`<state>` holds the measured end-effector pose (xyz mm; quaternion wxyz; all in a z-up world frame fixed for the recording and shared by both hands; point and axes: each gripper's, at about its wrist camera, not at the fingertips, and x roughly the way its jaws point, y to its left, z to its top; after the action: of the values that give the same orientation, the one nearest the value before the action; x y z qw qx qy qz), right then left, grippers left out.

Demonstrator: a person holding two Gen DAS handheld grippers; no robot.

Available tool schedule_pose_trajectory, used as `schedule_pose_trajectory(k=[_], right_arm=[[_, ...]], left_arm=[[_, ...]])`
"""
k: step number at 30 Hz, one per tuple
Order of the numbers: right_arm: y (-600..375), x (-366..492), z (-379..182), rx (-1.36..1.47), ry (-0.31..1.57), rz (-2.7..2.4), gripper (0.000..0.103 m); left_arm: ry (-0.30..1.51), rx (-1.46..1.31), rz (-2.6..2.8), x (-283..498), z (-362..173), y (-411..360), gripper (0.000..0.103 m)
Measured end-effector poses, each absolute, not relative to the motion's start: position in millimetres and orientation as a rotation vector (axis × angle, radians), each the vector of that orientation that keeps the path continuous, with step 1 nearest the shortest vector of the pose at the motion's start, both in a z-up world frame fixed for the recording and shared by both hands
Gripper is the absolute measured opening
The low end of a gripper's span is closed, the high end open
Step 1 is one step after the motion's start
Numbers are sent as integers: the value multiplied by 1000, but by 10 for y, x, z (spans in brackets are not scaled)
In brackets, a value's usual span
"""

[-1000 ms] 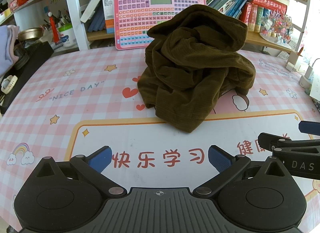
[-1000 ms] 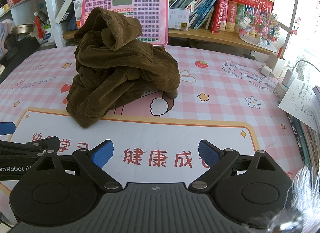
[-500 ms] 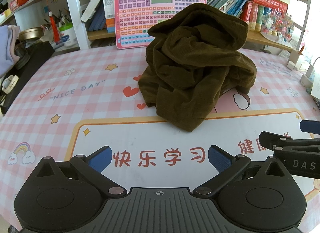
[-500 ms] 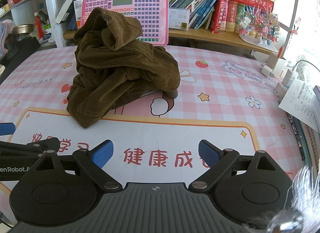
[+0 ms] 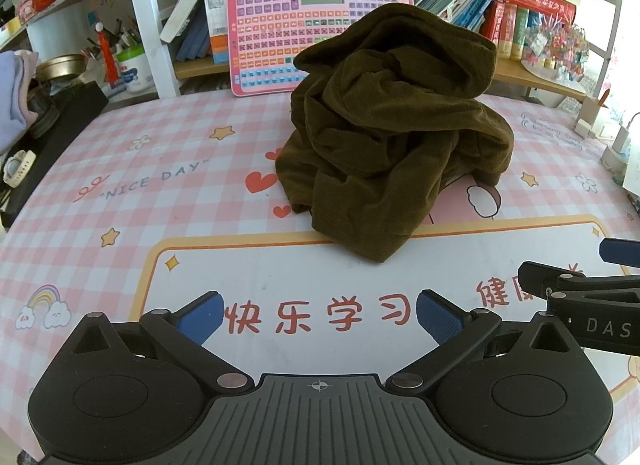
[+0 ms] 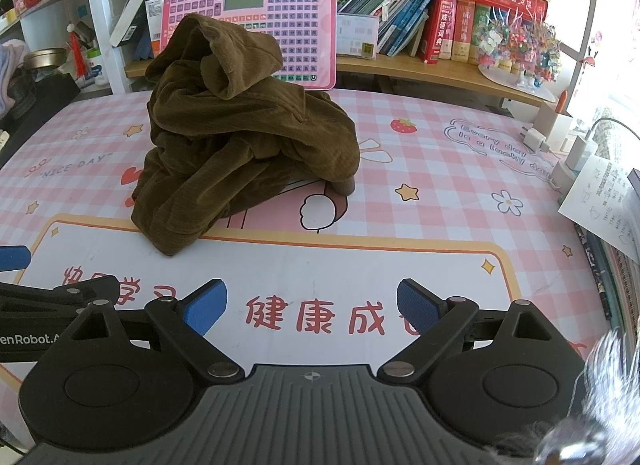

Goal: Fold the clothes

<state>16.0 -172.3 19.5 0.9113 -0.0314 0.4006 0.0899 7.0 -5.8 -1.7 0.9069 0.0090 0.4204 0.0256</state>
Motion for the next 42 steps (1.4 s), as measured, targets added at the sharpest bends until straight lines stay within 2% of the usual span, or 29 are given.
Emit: schedule_pose_trajectory(k=[42], right_arm=[[-1796, 194, 209, -39, 820, 212, 92]], left_arm=[[867, 36, 87, 98, 2, -127, 103]])
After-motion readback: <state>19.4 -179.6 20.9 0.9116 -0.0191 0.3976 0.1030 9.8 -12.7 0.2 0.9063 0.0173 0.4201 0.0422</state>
